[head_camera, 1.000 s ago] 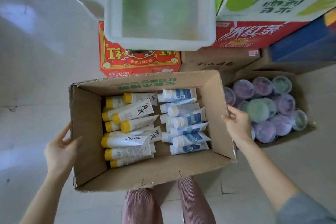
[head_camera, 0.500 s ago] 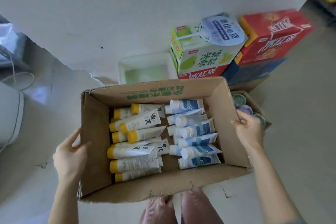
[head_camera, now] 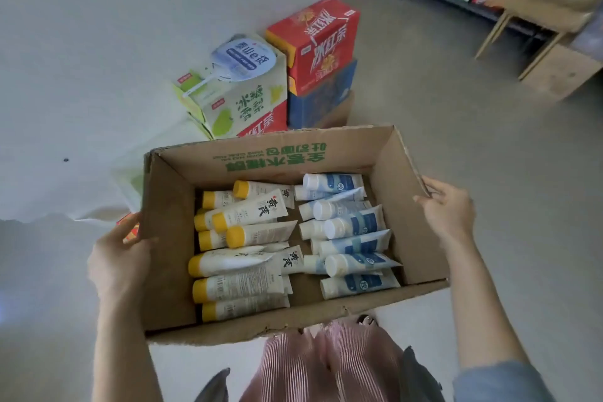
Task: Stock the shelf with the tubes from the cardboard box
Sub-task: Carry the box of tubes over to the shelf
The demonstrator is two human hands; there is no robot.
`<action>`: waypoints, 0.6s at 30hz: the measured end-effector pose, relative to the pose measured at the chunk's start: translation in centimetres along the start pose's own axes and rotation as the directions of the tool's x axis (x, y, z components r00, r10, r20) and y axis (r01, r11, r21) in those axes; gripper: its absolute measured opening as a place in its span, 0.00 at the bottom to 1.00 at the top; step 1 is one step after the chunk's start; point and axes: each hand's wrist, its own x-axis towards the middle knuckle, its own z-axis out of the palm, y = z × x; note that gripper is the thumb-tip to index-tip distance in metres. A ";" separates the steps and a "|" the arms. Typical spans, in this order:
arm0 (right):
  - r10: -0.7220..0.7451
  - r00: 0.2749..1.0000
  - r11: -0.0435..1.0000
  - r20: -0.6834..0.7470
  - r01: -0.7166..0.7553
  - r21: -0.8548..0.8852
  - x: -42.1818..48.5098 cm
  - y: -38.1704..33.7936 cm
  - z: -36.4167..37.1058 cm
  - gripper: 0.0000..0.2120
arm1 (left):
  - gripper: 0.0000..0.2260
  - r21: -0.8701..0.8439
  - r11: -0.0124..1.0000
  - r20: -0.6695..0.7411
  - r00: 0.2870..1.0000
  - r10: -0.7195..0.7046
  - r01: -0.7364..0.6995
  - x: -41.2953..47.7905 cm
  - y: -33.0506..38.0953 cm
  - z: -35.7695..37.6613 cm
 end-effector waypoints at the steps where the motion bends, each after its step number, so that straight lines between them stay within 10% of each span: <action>1: 0.029 0.999 0.999 -0.024 -0.028 0.016 0.1 1.0 -1.5 0.19 | 0.24 0.016 1.000 0.035 0.999 0.022 -0.023 -0.8 0.9 0.9; 18: 0.267 0.885 0.963 -0.381 -0.237 0.124 1.2 19.4 -31.2 0.18 | 0.25 0.004 0.931 0.442 0.836 0.325 -0.365 -22.1 14.3 23.0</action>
